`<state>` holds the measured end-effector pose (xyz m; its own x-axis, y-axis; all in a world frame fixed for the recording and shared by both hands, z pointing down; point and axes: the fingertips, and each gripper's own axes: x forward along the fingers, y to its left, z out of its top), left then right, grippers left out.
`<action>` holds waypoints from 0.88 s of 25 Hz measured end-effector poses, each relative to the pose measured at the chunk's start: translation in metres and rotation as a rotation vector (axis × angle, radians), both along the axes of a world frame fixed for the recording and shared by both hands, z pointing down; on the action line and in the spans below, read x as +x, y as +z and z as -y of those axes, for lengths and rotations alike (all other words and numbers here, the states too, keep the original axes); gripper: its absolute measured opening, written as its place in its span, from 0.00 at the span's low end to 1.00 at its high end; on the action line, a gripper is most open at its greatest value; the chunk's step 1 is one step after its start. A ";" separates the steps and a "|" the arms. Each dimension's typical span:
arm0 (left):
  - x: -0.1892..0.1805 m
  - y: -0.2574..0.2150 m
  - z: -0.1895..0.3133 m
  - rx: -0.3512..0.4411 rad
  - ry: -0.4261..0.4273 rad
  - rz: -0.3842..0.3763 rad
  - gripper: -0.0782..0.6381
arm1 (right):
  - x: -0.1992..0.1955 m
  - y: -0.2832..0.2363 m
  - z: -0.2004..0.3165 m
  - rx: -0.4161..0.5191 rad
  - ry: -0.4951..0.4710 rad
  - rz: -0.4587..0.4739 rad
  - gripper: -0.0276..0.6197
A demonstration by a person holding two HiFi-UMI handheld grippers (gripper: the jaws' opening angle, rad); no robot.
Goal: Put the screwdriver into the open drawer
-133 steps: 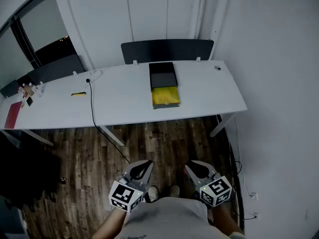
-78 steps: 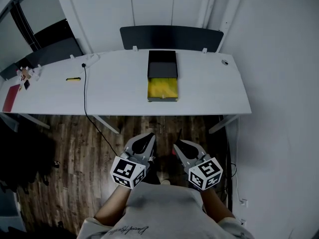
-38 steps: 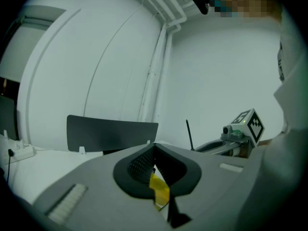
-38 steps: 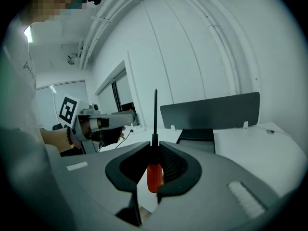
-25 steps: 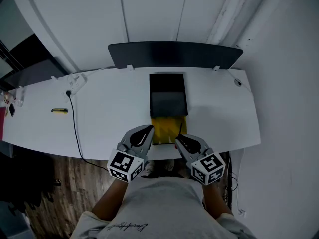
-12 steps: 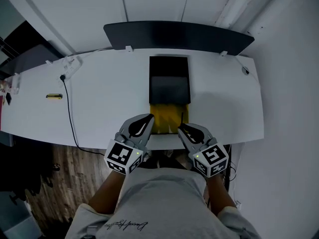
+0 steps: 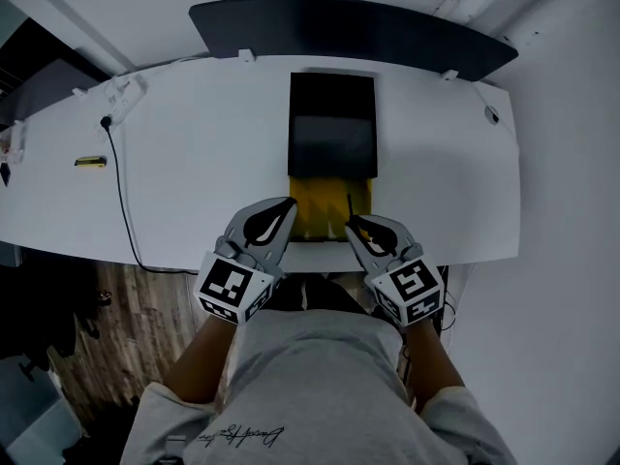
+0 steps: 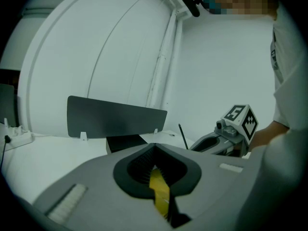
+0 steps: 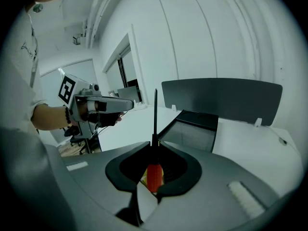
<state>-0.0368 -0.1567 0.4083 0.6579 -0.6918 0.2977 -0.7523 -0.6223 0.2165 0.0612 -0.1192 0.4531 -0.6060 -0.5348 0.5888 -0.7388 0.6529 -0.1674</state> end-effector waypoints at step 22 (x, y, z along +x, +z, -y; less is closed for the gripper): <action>0.000 0.047 0.014 -0.038 -0.007 0.014 0.11 | -0.010 0.106 0.029 -0.121 -0.204 -0.238 0.16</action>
